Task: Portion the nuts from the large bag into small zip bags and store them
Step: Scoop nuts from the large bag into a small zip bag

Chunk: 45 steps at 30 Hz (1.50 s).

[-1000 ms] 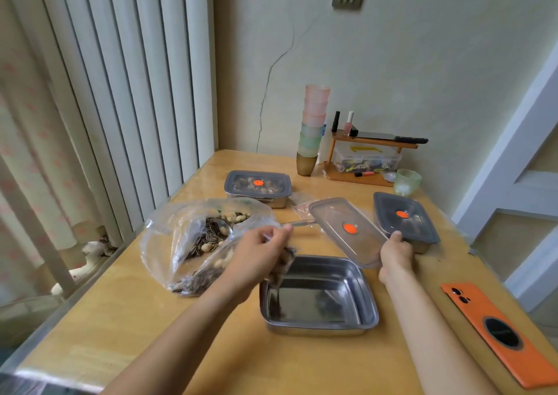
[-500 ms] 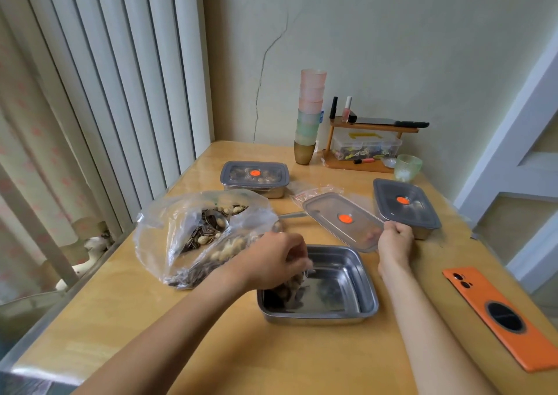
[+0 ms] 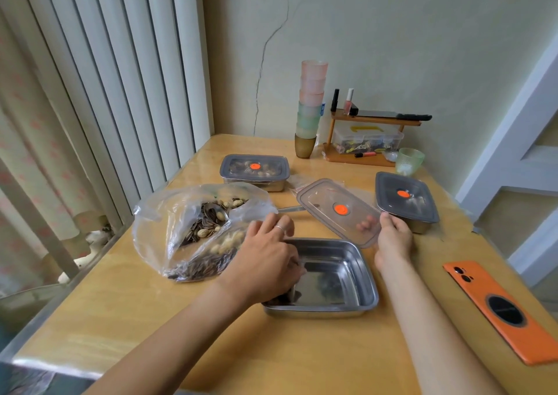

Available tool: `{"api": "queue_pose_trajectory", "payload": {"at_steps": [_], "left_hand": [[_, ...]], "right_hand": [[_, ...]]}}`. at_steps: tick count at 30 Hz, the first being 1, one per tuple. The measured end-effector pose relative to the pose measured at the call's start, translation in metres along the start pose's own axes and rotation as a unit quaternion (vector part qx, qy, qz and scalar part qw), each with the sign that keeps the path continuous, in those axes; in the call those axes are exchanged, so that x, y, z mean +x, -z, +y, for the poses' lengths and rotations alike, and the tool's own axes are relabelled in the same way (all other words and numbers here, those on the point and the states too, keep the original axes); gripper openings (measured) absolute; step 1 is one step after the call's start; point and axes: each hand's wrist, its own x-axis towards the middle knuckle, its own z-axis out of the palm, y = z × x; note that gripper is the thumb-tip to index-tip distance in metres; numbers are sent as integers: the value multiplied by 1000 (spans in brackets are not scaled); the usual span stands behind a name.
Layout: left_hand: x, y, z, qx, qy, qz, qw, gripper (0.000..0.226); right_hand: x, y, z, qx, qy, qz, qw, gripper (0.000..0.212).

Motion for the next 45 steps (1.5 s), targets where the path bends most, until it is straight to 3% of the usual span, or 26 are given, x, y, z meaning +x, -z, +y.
{"api": "queue_pose_trajectory", "payload": {"at_steps": [4, 6, 11, 18, 20, 23, 24, 26, 32, 35, 37, 40, 43, 45], "left_hand": [[0, 5, -6, -41, 80, -132, 987, 52], [1, 5, -7, -74, 100, -162, 979, 51], [-1, 1, -8, -94, 113, -156, 977, 46], [-2, -1, -6, -90, 124, -142, 978, 42], [-2, 0, -6, -89, 126, -148, 977, 41], [-2, 0, -6, -91, 128, -161, 974, 42], [-1, 0, -6, -91, 129, -163, 974, 43], [0, 2, -6, -92, 132, -161, 974, 42], [6, 3, -5, -84, 134, -156, 975, 40], [3, 1, -9, -137, 117, -136, 974, 57], [0, 3, -12, -229, 111, -78, 964, 69], [-4, 2, -27, -285, 124, 48, 949, 61], [-4, -1, -48, -182, 141, 179, 956, 42], [-8, -6, -60, -119, 195, 215, 949, 31]], "right_hand": [[0, -1, 0, 0, 20, 18, 1000, 17], [-2, -1, -1, 2, 40, 29, 999, 15], [-8, -1, 1, -67, 142, 43, 987, 25], [-9, 5, -11, -111, 336, 96, 930, 35], [-15, 10, -31, -102, 429, 116, 890, 31], [-10, 25, -49, -229, 596, 150, 755, 22], [-4, 28, -49, -275, 629, 150, 712, 24], [8, 29, -42, -351, 639, 137, 671, 31], [29, 25, -14, -478, 518, 99, 702, 34], [33, 26, -2, -517, 461, 73, 718, 27], [35, 27, 1, -529, 438, 60, 725, 24], [26, 20, -7, -490, 489, 42, 720, 23], [5, -1, -19, -423, 525, -77, 735, 17], [-5, -19, -22, -435, 448, -163, 764, 20]]}}
